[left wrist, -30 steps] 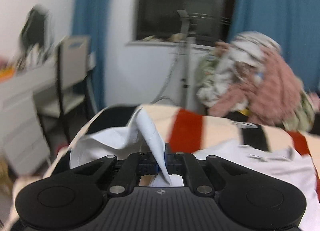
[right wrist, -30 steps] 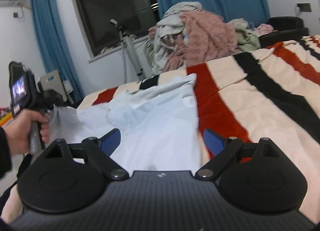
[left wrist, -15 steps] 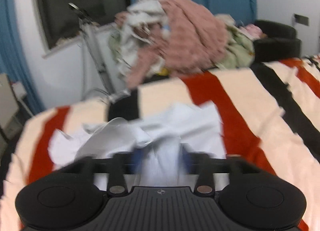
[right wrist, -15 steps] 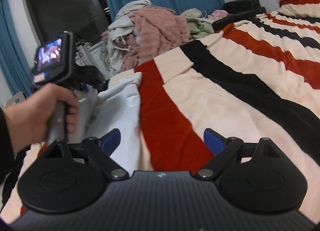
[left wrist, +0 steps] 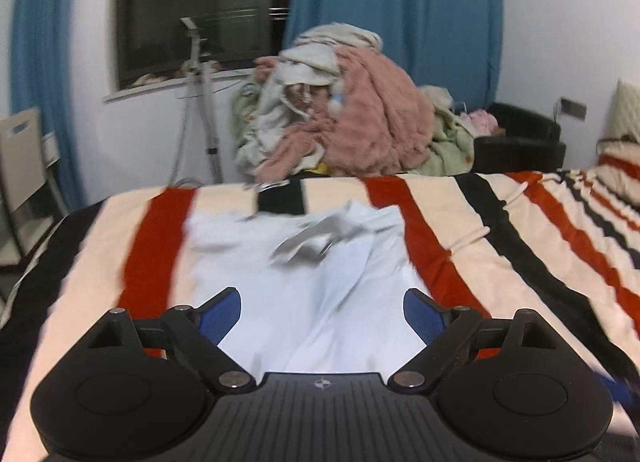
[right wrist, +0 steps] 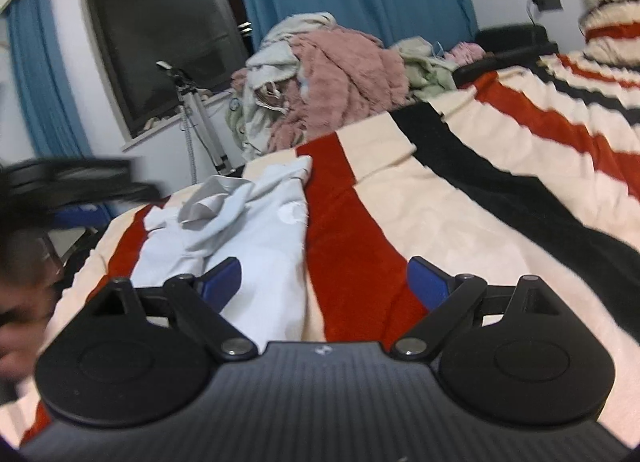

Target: Fold clothes

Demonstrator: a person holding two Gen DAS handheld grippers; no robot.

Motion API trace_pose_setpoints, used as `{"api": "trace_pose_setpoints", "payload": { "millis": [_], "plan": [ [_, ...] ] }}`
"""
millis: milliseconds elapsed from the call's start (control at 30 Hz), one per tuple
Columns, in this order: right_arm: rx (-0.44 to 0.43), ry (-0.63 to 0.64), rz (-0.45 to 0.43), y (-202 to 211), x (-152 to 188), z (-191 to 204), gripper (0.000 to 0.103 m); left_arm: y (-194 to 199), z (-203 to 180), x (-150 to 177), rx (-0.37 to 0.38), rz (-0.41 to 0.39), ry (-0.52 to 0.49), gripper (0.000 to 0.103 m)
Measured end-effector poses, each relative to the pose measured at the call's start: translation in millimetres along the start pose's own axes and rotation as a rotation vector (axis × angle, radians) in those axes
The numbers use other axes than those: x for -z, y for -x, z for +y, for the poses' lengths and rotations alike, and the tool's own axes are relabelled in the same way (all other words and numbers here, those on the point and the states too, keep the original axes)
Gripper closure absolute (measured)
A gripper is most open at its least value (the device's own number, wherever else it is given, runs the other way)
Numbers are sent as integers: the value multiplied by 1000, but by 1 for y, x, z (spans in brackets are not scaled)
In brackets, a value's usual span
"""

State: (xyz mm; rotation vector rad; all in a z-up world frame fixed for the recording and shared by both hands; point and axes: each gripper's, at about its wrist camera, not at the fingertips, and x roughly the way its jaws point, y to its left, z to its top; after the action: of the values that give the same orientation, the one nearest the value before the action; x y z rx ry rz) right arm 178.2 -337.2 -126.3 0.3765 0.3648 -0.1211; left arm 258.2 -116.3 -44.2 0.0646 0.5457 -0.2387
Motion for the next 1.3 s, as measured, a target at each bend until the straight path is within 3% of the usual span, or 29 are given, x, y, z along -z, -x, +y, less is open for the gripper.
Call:
{"api": "trace_pose_setpoints", "payload": {
  "millis": [200,367,500,600,767,933,1033,1100,1133,1267,1300],
  "plan": [
    [-31,77,-14,23,2,16,12,121,47,76,-15,13,134,11],
    [-99,121,40,53,7,28,12,168,83,126,-37,66,236,11],
    [-200,148,85,87,14,47,12,191,120,131,-45,70,364,11],
    [-303,194,134,105,26,71,27,215,150,129,-37,2,433,10],
    [-510,269,300,117,67,135,31,238,203,126,-141,-75,499,9],
    [-677,403,444,113,103,214,32,239,254,131,-197,-90,650,9],
    [-711,465,565,96,125,251,33,235,270,136,-218,-87,692,9],
    [-683,513,600,86,138,264,33,231,274,137,-233,-80,699,9],
    [-663,536,609,81,144,269,38,227,271,137,-235,-79,699,9],
    [-587,576,555,83,150,268,93,220,266,136,-232,-70,687,9],
    [-591,547,526,91,144,262,94,219,261,136,-229,-72,676,9]
  ]
}}
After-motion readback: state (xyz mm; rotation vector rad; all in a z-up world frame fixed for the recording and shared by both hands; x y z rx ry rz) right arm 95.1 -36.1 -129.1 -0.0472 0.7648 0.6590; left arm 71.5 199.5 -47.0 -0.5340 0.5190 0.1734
